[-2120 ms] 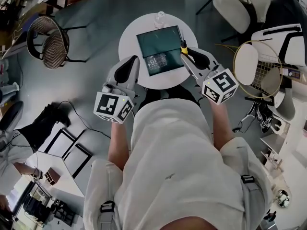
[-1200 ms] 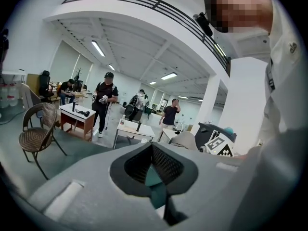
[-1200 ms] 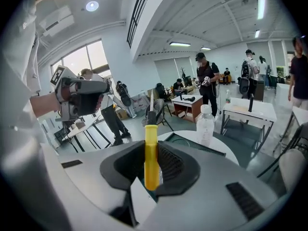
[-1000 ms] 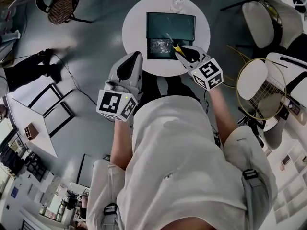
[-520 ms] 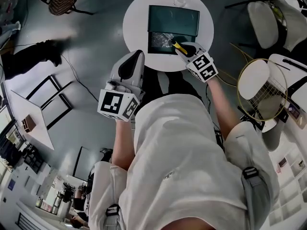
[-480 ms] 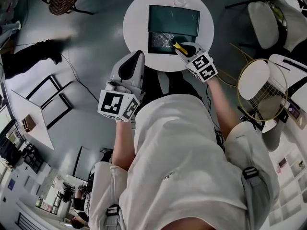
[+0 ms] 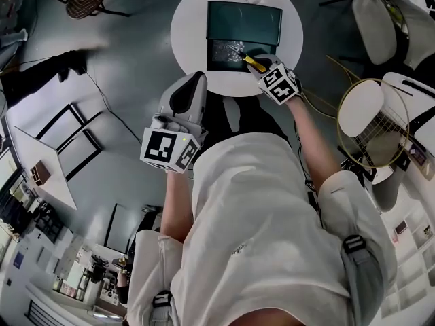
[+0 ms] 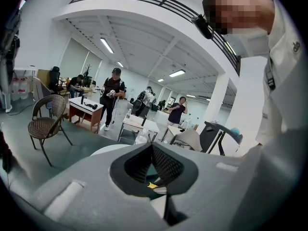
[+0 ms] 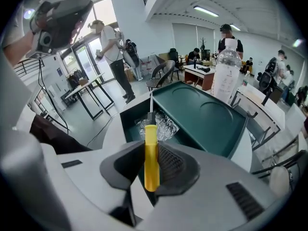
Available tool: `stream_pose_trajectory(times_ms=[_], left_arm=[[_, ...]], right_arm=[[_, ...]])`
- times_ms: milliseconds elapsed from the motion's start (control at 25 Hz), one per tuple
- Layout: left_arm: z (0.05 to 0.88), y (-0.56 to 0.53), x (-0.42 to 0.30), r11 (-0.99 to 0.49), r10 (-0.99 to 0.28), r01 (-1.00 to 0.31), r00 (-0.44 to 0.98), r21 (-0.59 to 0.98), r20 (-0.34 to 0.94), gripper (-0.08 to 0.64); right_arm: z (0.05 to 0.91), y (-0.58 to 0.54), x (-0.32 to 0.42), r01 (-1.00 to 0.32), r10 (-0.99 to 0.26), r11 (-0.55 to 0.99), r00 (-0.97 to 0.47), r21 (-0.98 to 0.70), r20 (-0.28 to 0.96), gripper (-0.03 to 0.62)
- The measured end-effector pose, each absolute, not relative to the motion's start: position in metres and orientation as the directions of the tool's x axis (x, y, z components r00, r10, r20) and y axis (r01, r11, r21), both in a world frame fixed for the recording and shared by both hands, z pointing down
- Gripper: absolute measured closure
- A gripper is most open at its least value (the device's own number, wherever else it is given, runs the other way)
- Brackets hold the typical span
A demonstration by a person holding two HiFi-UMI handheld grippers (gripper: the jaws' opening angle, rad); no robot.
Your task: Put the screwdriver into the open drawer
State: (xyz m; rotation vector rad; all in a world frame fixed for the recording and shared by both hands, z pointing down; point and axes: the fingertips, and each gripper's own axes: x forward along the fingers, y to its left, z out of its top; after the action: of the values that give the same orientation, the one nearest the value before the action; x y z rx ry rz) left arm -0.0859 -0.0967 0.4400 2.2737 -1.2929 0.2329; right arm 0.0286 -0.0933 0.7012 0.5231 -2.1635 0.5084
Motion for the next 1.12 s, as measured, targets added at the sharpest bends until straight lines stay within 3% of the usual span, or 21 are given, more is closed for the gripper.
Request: stream_pose_trajectory(times_ms=[440,1120], left_arm=[[0.444,-0.094,-0.084,-0.403,-0.751,-0.846,0.524,0.348,0.403,0.549],[0.443,-0.091,-0.081,-0.407,-0.749,-0.847,0.523,0.341,0.406,0.549]], right_arm=[[0.739,-0.093,0.036,-0.58,-0.132,0.796,-0.448,-0.175,0.884,0.502],[0.752,-0.103,0.045,-0.683,-0.201,0.72,-0.373,-0.122,0.906,0.5]])
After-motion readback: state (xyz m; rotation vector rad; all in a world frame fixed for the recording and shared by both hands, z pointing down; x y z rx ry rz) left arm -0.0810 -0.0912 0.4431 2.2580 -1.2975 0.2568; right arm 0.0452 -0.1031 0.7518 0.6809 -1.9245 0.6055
